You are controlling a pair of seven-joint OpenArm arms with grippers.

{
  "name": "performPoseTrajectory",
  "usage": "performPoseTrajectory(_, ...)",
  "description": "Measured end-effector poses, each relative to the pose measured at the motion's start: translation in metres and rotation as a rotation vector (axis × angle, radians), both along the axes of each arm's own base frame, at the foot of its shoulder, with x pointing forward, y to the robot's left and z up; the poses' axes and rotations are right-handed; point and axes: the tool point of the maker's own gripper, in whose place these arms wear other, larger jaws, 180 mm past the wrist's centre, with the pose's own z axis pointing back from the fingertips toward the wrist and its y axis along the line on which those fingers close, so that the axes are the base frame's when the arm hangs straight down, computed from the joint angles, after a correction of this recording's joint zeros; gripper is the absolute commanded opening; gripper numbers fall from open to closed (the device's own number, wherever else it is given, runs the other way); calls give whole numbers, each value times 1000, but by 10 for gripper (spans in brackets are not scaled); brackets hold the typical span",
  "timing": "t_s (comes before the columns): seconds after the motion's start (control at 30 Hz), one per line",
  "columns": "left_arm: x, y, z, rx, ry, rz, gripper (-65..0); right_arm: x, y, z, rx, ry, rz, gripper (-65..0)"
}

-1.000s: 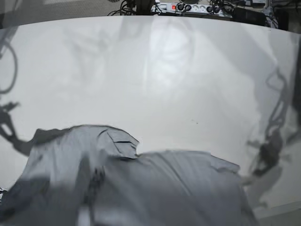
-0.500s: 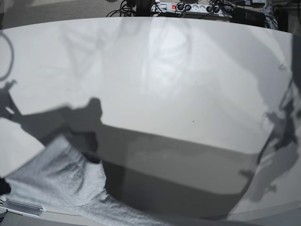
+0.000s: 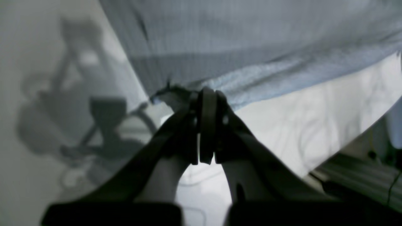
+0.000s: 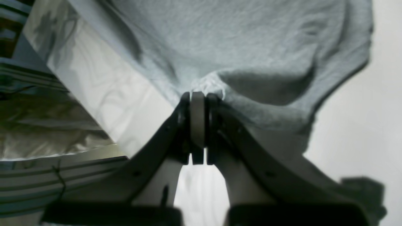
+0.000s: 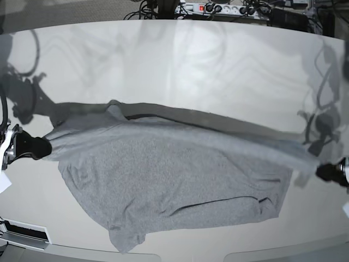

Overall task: Layout the t-shirt on the table in an organized manner, then fold the t-shirt properly
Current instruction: 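Lift the shirt with both grippers and stretch it between them, then lower the stretched shirt flat onto the table with both grippers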

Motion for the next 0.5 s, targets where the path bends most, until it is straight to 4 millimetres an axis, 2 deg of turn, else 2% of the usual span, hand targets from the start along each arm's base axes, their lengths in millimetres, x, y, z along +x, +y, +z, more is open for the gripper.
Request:
performPoseTrajectory(0.2,-11,3,-25,36,17,3,-650,-32,1,-33,-4,112,1,-650)
performPoseTrajectory(0.33,-21,11,-44,83,33,16,-650,-38,2,-38,9,127,-2,-650)
performPoseTrajectory(0.5,-29,14,-48,95,78,14,-650,-46,1,-45,3,154,-2,-650)
